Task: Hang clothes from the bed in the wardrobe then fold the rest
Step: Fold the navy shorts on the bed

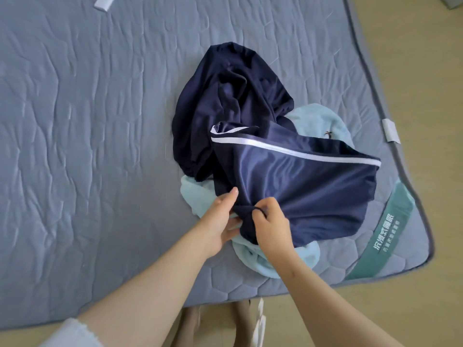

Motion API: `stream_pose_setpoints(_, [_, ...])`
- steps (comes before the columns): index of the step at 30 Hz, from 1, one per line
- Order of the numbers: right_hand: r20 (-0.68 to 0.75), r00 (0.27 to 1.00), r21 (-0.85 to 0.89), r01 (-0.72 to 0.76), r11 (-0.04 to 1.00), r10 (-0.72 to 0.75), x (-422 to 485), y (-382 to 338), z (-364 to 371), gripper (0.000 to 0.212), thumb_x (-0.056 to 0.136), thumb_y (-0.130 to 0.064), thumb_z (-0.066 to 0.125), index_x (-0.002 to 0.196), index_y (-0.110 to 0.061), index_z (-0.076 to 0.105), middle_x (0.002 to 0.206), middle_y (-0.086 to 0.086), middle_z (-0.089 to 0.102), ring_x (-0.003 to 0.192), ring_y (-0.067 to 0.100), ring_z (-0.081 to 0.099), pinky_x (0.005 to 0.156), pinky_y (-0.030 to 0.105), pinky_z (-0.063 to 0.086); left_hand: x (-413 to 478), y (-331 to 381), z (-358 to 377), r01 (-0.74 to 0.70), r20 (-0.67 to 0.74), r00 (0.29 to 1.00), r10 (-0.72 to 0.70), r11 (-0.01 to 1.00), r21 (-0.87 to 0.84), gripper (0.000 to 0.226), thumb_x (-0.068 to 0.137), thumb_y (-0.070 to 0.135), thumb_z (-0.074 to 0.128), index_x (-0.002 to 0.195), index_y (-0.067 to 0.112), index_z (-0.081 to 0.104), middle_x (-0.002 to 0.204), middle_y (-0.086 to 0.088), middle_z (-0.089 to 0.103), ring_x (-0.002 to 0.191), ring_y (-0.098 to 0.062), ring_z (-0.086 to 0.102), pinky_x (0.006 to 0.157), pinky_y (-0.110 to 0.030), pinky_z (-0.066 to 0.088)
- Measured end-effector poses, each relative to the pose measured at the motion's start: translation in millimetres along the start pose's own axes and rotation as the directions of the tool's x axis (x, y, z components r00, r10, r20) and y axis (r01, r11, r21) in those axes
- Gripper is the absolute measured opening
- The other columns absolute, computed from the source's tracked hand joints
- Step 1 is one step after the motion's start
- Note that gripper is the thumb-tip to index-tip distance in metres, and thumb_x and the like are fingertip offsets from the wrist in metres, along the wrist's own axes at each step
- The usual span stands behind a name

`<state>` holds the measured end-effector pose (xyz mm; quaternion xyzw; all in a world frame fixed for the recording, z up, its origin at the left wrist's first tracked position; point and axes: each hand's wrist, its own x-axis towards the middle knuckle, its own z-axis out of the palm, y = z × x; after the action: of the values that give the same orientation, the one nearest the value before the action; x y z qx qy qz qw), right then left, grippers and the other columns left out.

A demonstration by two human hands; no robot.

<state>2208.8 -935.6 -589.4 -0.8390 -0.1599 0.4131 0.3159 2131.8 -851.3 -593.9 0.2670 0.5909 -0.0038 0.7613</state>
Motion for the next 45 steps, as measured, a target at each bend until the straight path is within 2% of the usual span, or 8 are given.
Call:
stream_pose_setpoints(6, [0.036, 0.999, 0.269, 0.018, 0.963, -0.029, -18.2, -3.0, -10.6, 0.020, 0.084, -0.009, 0.056, 0.078, -0.028, 0.058, 0.072, -0.011, 0.061, 0.074, 0.012, 0.056, 0.069, 0.020, 0.043, -12.0, 7.4, -23.3, -0.159, -0.197, 0.969, 0.152, 0.987, -0.023, 0.022, 0.093, 0.002, 0.047, 0.087, 0.015, 0.063, 0.073, -0.001, 0.066, 0.068, -0.014, 0.060, 0.055, -0.021, 0.051])
stream_pose_setpoints(12, [-0.194, 0.970, -0.551, 0.018, 0.835, -0.149, 12.8, -16.4, -50.0, 0.070, 0.082, -0.005, 0.051, 0.141, -0.035, 0.030, 0.155, -0.002, 0.016, 0.131, 0.030, 0.023, 0.105, 0.046, 0.021, -46.7, 12.5, -55.5, -0.122, 0.023, 0.992, 0.124, 0.990, -0.076, 0.026, 0.094, -0.002, 0.042, 0.085, 0.007, 0.065, 0.069, -0.003, 0.071, 0.061, -0.010, 0.068, 0.054, -0.018, 0.054])
stream_pose_setpoints(17, [0.145, 0.989, -0.244, 0.019, 0.970, 0.017, 22.8, -19.1, -30.4, 0.012, 0.090, -0.030, 0.056, 0.085, -0.023, 0.064, 0.102, -0.007, 0.058, 0.107, 0.023, 0.047, 0.091, 0.038, 0.037, -42.4, 26.2, -58.8, -0.228, -0.186, 0.969, 0.162, 0.874, -0.428, 0.021, 0.096, 0.013, 0.047, 0.087, 0.017, 0.066, 0.072, 0.002, 0.072, 0.066, -0.010, 0.068, 0.060, -0.023, 0.056])
stream_pose_setpoints(22, [-0.241, 0.968, -0.096, -0.094, 0.991, 0.069, 18.2, -0.7, -43.0, 0.015, 0.086, -0.018, 0.049, 0.087, -0.022, 0.064, 0.094, 0.002, 0.066, 0.097, 0.026, 0.054, 0.081, 0.035, 0.042, -31.7, 49.4, -94.4, -0.394, -0.339, 0.912, 0.228, 0.714, -0.579, 0.025, 0.098, 0.021, 0.044, 0.083, 0.019, 0.065, 0.068, 0.002, 0.071, 0.060, -0.009, 0.068, 0.064, -0.022, 0.055])
stream_pose_setpoints(28, [-0.268, 0.963, -0.442, -0.116, 0.889, -0.008, 27.8, 5.0, -65.0, 0.068, 0.084, -0.006, 0.051, 0.143, -0.031, 0.027, 0.156, 0.000, 0.010, 0.136, 0.030, 0.018, 0.104, 0.046, 0.023, -7.8, 32.5, -77.7, -0.369, -0.436, 0.814, 0.384, 0.921, 0.121, 0.067, 0.089, 0.010, 0.057, 0.145, 0.017, 0.021, 0.140, -0.001, 0.039, 0.118, -0.022, 0.049, 0.092, -0.034, 0.045])
stream_pose_setpoints(34, [0.009, 0.983, -0.613, -0.141, 0.777, 0.186, 35.4, 29.7, -62.6, 0.052, 0.086, 0.002, 0.042, 0.128, -0.029, 0.044, 0.156, -0.002, 0.004, 0.136, 0.032, 0.014, 0.097, 0.044, 0.033, -9.5, -1.8, -28.8, -0.103, -0.245, 0.886, 0.393, 0.683, 0.723, 0.072, 0.087, 0.024, 0.056, 0.147, 0.029, 0.016, 0.155, 0.000, 0.007, 0.137, -0.024, 0.024, 0.107, -0.038, 0.031])
stream_pose_setpoints(40, [-0.119, 0.990, -0.341, 0.031, 0.939, -0.076, 33.6, 18.9, -43.8, 0.009, 0.087, -0.009, 0.050, 0.088, -0.018, 0.049, 0.080, -0.001, 0.059, 0.086, 0.027, 0.052, 0.078, 0.031, 0.037, -13.0, -20.6, -29.6, -0.293, 0.190, 0.843, 0.503, 0.134, 0.947, 0.080, 0.086, 0.031, 0.060, 0.148, 0.029, 0.010, 0.156, 0.002, 0.005, 0.142, -0.016, 0.011, 0.107, -0.035, 0.027])
stream_pose_setpoints(45, [0.206, 0.934, 0.097, 0.278, 0.956, -0.293, 8.7, -38.2, -4.6, 0.027, 0.081, -0.010, 0.060, 0.070, -0.033, 0.050, 0.060, -0.023, 0.058, 0.062, -0.004, 0.052, 0.060, 0.009, 0.037, -8.0, -10.7, -29.9, -0.358, 0.002, 0.777, 0.629, 0.440, 0.824, 0.055, 0.078, 0.019, 0.066, 0.129, 0.019, 0.045, 0.125, -0.001, 0.050, 0.112, -0.022, 0.050, 0.080, -0.022, 0.039])
